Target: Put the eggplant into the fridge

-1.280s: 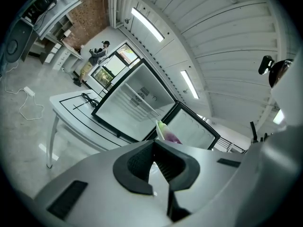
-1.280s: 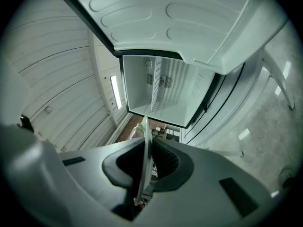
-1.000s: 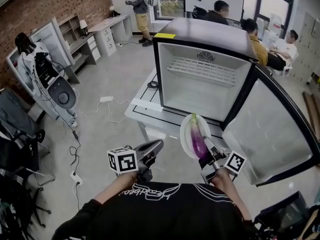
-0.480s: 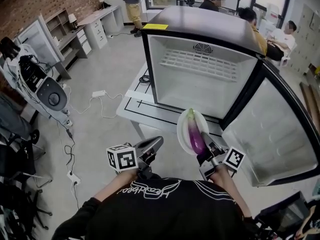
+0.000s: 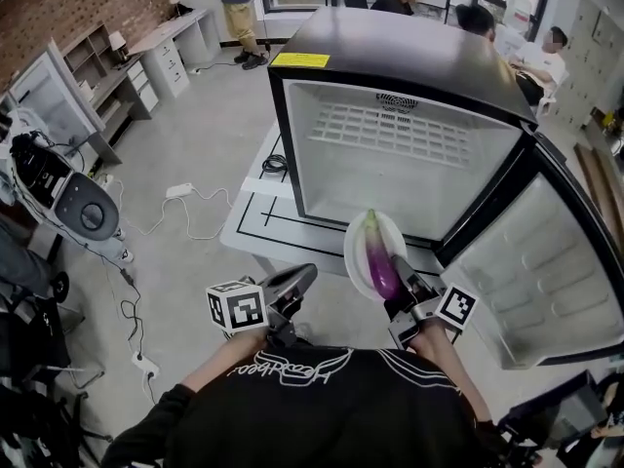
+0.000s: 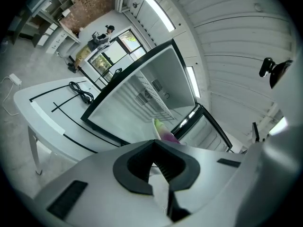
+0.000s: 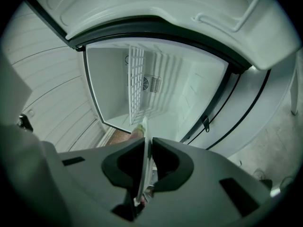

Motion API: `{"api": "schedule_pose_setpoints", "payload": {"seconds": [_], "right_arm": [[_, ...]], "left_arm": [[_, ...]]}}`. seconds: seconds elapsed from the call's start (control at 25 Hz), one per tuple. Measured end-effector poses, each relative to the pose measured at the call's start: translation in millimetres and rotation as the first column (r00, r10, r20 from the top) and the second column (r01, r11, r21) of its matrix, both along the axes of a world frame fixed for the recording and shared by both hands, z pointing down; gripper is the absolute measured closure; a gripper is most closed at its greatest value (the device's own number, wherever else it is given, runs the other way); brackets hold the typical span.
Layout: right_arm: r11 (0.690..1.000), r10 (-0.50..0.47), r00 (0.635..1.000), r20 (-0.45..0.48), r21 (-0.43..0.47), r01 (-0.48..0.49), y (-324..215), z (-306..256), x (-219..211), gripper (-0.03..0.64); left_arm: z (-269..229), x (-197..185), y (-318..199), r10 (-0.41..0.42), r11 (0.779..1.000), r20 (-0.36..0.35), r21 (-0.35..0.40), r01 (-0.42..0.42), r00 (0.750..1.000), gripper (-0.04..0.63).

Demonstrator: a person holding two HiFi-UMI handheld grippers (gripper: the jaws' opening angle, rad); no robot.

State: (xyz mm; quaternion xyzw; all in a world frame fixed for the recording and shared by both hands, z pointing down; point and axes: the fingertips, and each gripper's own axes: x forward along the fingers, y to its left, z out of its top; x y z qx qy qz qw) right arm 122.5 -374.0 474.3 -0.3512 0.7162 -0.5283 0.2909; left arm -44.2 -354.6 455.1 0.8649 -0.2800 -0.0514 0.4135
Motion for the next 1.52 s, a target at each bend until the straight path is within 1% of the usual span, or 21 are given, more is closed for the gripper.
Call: {"api": "schedule_pose_setpoints", "payload": {"seconds": [0.2, 0.36, 0.68, 0.8, 0.92, 1.2, 1.52], "right_arm": [[0.999, 0.042, 0.999, -0.014, -0.030, -0.043, -35, 4, -8, 0.580], [0.997, 0.073, 0.997, -0.028, -0.033, -0.074, -61, 3, -17, 0.580], [0.991, 0.120, 0.991, -0.058, -0.054, -0.123, -100, 15, -35, 0.580], [0.987, 0.136, 0.987, -0.082, -0.073, -0.142, -109, 24, -37, 0.580], [0.981, 0.161, 0.983, -0.086, -0.092, -0.169, -116, 32, -37, 0.580], [0.970, 0.191, 0.970, -0.148, -0.123, -0.210, -144, 51, -40, 0.580], [0.956, 0.233, 0.954, -0.186, -0.134, -0.260, -181, 60, -40, 0.580]], "left_arm": [[1, -8, -42, 0.046, 0.999, -0.002, -0.011, -0.046, 0.999, 0.588], [0, -19, -70, 0.074, 0.997, -0.001, -0.012, -0.074, 0.997, 0.588], [9, -39, -114, 0.124, 0.992, -0.002, -0.029, -0.124, 0.992, 0.588], [13, -43, -124, 0.146, 0.989, -0.002, -0.030, -0.146, 0.989, 0.588], [18, -44, -131, 0.172, 0.984, 0.001, -0.037, -0.172, 0.985, 0.588], [29, -53, -142, 0.224, 0.973, 0.008, -0.057, -0.224, 0.974, 0.588], [40, -73, -158, 0.242, 0.967, 0.006, -0.078, -0.241, 0.970, 0.588]]}}
